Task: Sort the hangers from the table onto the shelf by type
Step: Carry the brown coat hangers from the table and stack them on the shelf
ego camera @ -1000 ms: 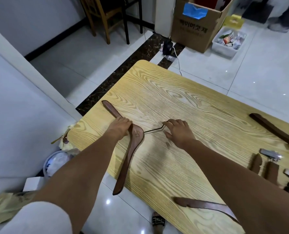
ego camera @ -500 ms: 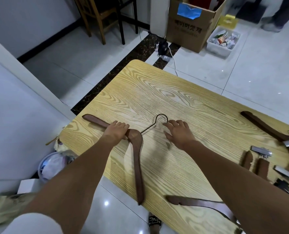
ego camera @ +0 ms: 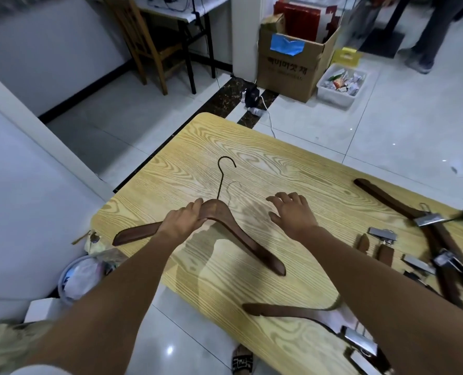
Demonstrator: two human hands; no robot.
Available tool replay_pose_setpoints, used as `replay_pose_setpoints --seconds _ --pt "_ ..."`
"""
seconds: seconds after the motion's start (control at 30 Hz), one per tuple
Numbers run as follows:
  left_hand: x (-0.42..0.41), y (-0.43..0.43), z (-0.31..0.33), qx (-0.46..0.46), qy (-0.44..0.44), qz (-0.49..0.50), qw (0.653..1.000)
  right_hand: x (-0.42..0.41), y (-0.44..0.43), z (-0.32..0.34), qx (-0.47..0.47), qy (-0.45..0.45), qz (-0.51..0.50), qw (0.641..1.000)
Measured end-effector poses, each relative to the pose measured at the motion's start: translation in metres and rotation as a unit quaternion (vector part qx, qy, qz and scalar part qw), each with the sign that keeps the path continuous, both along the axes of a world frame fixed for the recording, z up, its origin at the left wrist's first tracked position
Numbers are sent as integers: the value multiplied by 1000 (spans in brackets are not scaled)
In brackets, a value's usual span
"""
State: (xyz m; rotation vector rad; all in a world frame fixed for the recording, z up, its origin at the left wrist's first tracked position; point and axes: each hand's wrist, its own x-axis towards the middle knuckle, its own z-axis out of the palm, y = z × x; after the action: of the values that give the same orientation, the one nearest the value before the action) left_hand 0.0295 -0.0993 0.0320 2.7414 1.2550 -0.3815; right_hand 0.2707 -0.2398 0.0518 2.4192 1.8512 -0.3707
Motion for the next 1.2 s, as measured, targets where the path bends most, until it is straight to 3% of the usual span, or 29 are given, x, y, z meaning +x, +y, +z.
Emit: replay_pose_setpoints --seconds 0.47,0.77,1.2 --pt "14 -66 48 66 -58 48 995 31 -96 28 29 -7 -29 999" --pt "27 -118 78 76 -139 118 980 42 -160 38 28 -11 -43 999" --pt "58 -189 90 85 -129 122 980 76 -230 52 34 -11 -96 995"
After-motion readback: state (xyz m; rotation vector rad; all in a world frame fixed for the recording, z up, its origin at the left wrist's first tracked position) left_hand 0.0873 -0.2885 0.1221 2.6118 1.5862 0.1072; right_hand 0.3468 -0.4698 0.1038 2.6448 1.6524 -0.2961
